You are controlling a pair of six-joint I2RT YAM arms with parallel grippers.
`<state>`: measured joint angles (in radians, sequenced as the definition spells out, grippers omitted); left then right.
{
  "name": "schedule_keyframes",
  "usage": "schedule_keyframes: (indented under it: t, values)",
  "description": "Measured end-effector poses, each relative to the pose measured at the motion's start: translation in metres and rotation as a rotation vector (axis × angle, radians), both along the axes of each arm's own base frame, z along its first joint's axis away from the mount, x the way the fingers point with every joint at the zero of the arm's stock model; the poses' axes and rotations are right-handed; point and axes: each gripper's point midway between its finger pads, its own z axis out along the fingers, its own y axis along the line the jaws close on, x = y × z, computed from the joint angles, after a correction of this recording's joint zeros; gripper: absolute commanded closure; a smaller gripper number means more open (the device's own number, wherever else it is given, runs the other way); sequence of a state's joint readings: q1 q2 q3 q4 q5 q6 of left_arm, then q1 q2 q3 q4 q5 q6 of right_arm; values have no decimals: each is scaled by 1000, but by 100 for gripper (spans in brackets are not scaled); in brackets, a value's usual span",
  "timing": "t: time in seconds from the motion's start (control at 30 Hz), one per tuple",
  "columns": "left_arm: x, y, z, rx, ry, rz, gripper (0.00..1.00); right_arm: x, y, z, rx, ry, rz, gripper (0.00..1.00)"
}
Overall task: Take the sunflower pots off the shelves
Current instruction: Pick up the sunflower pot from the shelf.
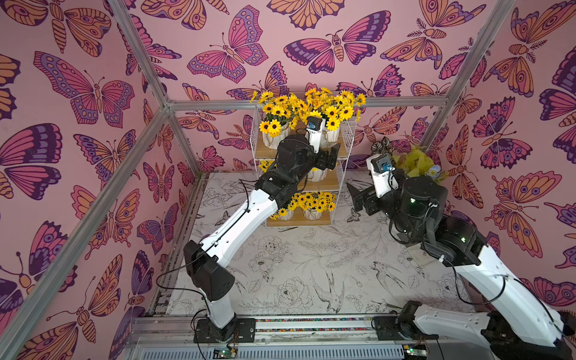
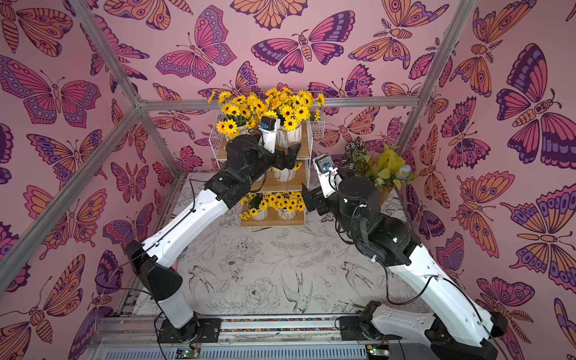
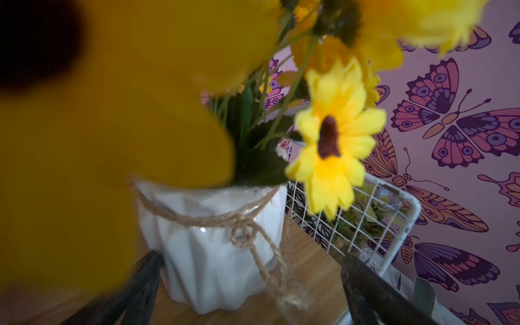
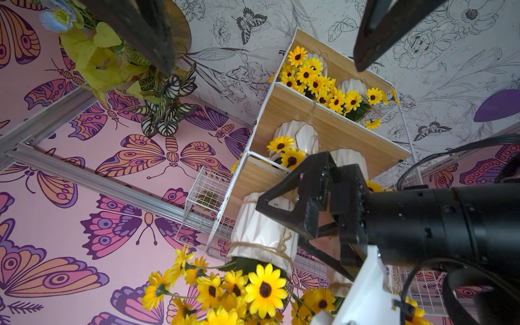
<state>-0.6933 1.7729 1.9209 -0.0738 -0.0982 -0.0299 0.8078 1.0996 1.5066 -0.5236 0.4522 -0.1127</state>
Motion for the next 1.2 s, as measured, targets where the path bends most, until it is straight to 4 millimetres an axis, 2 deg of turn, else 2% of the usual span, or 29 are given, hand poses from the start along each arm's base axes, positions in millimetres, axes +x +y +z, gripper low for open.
schedule_keyframes:
  t: [0.6, 1.2]
  values:
    - [43, -13, 2, -31, -63, 99, 1, 0, -3, -4, 12, 22, -20, 1]
    - [63, -13, 4, -69, -86, 94, 0, 3, -3, -9, 19, 39, -37, 1]
